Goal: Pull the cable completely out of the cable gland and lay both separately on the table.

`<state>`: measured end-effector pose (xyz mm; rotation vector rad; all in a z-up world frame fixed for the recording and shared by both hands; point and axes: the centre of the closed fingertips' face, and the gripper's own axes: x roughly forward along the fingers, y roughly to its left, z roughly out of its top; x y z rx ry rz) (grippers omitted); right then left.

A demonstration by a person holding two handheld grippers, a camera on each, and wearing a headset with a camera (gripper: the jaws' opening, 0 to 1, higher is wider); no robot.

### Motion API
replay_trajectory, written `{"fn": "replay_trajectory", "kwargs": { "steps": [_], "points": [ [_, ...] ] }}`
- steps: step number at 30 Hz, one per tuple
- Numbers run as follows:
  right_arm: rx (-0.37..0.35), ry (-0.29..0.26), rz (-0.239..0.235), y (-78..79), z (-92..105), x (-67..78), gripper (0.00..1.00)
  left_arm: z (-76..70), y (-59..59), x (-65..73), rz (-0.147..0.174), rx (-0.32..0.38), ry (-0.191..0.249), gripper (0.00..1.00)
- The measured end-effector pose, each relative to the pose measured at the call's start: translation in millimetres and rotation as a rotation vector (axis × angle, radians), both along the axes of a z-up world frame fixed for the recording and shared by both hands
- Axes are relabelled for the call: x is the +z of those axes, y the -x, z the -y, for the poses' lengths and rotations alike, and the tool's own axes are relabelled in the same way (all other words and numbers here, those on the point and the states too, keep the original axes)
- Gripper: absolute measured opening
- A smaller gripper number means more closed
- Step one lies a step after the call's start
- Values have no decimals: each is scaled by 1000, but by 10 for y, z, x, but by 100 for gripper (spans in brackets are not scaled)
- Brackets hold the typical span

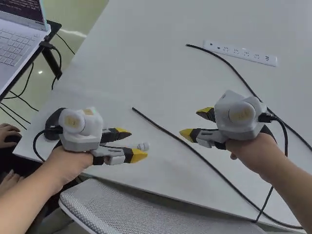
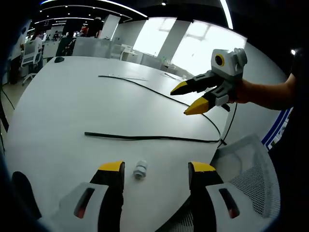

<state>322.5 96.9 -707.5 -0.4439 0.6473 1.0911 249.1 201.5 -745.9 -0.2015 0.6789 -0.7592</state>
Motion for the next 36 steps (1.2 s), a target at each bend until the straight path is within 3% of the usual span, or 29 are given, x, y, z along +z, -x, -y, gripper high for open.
{"fn": "replay_trajectory", "kwargs": {
  "steps": [7,9,11,15,16,18,22,24,28,34,36],
  "points": [
    [-46,-37,5,104,288,163,41,9,39,126,-1,7,20,63],
    [-59,-51,5,147,375,201,41,32,40,172,18,4,24,66],
    [-72,-68,8,194,456,253,41,76,76,220,6,-11,35,70],
    [-104,-107,6,263,590,326,41,106,86,334,27,-6,48,74],
    [-113,-116,4,291,629,339,41,96,71,385,49,7,43,75],
    [-121,-131,-4,347,686,348,42,86,85,453,54,13,41,79],
    [-133,-146,-7,450,800,338,44,90,109,599,116,7,38,82],
    [-148,-162,-13,480,844,344,46,83,114,659,161,4,14,84],
    [-193,-215,-27,545,941,388,52,52,143,695,159,15,17,84],
    [-245,-275,-34,655,1098,442,61,-63,199,713,193,25,-44,85],
    [-250,-280,-29,699,1142,429,63,-99,222,682,185,22,-65,85]
  ]
}}
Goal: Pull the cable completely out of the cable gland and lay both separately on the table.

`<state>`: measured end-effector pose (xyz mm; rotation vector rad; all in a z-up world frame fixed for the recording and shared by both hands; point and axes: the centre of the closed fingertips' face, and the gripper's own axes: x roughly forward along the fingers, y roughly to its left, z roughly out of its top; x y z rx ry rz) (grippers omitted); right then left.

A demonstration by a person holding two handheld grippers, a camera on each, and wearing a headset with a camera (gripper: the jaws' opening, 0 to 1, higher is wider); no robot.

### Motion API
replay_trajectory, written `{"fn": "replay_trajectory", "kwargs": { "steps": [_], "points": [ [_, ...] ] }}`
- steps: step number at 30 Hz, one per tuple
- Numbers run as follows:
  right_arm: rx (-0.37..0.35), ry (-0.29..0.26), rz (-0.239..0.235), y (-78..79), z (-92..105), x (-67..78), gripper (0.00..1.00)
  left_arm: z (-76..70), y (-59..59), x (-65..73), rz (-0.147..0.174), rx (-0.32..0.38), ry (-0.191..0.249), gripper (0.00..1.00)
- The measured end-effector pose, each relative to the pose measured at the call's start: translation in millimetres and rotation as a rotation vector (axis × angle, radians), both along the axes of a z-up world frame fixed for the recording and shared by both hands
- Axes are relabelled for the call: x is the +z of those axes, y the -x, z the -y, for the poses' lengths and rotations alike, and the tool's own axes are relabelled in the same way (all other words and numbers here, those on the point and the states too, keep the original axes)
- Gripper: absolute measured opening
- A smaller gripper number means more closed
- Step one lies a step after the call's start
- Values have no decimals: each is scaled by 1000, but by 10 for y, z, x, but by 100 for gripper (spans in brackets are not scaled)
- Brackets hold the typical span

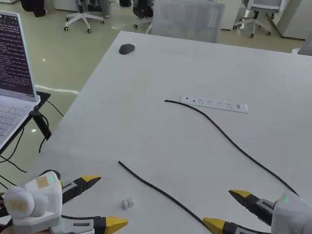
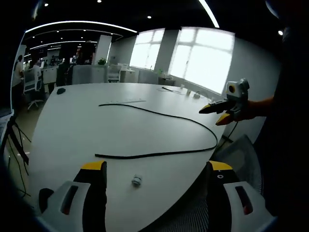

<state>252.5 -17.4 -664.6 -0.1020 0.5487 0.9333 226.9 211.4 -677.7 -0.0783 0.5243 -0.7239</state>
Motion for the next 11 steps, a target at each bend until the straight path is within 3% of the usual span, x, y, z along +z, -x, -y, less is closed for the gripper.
{"fn": "replay_trajectory", "kwargs": {
  "steps": [4,6,11],
  "points": [
    [-23,-22,-15,47,72,-37,68,-89,27,18,7,20,-12,85],
    [-35,-37,-17,70,96,-37,69,-123,42,11,20,18,-45,85],
    [-42,-51,-23,106,98,-49,74,-123,84,16,27,13,-76,87]
  ]
}}
